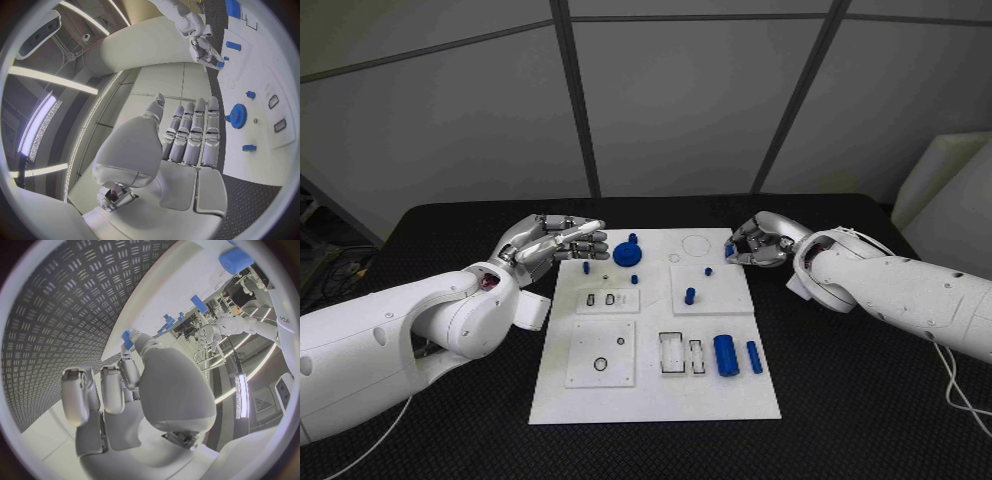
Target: Assemble the parts on the task board
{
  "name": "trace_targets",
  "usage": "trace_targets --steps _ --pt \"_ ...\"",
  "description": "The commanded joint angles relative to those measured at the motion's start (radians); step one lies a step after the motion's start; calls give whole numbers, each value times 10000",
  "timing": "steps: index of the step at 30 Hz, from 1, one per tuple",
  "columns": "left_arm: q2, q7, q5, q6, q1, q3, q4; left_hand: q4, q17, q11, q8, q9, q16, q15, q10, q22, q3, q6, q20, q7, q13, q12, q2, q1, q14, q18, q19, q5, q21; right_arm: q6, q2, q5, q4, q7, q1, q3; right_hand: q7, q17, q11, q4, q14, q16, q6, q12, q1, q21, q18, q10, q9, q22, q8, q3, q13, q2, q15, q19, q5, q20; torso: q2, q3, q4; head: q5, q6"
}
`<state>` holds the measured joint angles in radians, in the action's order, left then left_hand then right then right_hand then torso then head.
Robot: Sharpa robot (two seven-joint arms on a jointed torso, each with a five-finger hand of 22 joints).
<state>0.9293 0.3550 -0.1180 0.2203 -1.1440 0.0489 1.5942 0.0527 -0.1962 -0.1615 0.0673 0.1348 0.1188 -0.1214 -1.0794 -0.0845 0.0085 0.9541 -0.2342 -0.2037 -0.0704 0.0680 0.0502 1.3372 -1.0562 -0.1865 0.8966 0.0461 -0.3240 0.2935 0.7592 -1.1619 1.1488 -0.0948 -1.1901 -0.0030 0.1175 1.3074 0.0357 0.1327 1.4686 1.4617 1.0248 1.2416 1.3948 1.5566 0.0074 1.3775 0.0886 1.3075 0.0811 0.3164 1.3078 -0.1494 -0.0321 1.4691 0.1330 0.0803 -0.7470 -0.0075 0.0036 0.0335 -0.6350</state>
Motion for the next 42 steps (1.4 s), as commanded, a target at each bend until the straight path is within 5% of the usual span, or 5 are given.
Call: trace_targets --steps 1,12,24,33,42 --pt "-4 105 -4 -131 -8 8 9 57 9 -10 -9 10 -54 -70 53 12 17 -17 10 -48 -3 -33 100 -35 2 57 -74 49 36 20 -23 -47 14 47 -18 7 -11 937 -24 77 627 41 97 60 -143 67 -43 61 19 2513 -6 -15 110 22 -75 938 -48 -70 0 3 12 -9 -2" --pt "17 103 -4 -131 -8 8 22 61 8 -10 -10 10 -56 -70 54 14 18 -18 9 -48 -2 -34 102 -34 0 56 -74 49 38 329 -16 -6 56 65 -17 7 -246 998 -217 -47 644 70 855 215 -27 137 -71 173 284 2624 245 157 237 395 -222 1011 1 -191 4 -2 -1 -13 -21" --pt "53 104 -4 -132 -9 8 38 77 6 -11 -13 8 -62 -69 59 19 21 -25 8 -49 -2 -36 105 -23 -7 53 -71 49 43 887 193 355 593 153 -19 19 -280 1029 -264 -328 651 80 924 208 169 142 -74 184 417 2633 171 366 248 713 -282 1017 249 -271 25 -5 3 -37 -22" --pt "112 94 -4 -123 -13 8 84 92 5 -11 -13 8 -66 -68 61 22 23 -28 6 -50 -1 -36 107 -14 -12 51 -68 49 46 935 474 268 2025 811 -32 370 -237 1027 -231 -497 649 73 870 166 162 142 -74 160 471 2633 80 407 230 716 -263 1017 440 -266 44 -26 28 -88 -7" --pt "127 81 -4 -94 -20 8 73 100 5 -10 -14 8 -68 -67 62 24 24 -29 6 -50 -1 -36 106 -8 -15 50 -67 50 47 1016 230 -574 3468 2318 -50 450 -227 1000 -220 -493 642 53 857 144 54 139 -72 149 495 2628 44 374 217 673 -251 1013 531 -256 142 -77 69 -168 -118"
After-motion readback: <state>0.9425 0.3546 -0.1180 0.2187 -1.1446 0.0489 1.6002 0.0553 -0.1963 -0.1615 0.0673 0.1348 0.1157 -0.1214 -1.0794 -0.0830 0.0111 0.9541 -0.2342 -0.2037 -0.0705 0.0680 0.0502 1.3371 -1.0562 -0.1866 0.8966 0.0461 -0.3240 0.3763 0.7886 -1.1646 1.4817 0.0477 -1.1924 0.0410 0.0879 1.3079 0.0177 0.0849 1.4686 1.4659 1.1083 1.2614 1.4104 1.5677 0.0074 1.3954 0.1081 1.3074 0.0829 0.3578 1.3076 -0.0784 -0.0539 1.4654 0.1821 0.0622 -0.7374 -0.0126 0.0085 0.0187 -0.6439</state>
